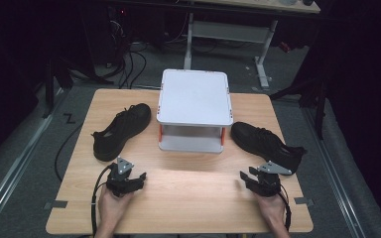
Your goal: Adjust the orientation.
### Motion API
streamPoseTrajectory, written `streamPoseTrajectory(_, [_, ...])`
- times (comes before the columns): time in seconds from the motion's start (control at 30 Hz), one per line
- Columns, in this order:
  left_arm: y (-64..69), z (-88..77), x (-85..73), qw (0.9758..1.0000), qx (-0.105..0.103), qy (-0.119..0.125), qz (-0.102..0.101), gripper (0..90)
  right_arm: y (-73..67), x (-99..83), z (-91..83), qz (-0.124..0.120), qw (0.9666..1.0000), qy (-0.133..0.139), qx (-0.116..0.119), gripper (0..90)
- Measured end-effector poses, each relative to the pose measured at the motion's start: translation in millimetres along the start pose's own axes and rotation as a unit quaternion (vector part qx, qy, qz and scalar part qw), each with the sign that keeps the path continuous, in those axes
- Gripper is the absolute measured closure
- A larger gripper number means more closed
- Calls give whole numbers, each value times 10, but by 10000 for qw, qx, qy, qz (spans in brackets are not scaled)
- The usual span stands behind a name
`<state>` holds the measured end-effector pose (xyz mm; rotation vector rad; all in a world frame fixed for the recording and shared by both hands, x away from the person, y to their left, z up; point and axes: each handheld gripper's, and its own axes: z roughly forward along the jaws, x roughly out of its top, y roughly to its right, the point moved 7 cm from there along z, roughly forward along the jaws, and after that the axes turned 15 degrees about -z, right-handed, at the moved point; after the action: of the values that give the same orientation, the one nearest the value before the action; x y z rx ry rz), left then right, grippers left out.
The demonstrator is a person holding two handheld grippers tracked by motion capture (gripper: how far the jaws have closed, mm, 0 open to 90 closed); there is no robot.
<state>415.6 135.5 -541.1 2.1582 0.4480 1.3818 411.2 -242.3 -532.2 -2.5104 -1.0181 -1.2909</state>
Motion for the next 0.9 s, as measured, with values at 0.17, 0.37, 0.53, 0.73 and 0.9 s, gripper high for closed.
streamPoseTrajectory(0.17, [1,0,-1,10000,-1,4,-2,306,38,246,-47,-24,9996,288,42,589])
streamPoseTrajectory(0.37, [1,0,-1,10000,0,6,-6,306,109,611,-78,-23,9981,597,163,642])
streamPoseTrajectory(0.53, [0,-1,-1,10000,1,1,0,306,155,884,-107,-84,9967,772,231,632])
streamPoseTrajectory(0.73, [0,-1,-1,10000,2,2,0,306,200,1160,-140,-144,9948,991,202,627])
streamPoseTrajectory(0.9, [1,0,1,10000,1,2,-14,306,214,1400,-160,-168,9931,1134,236,632])
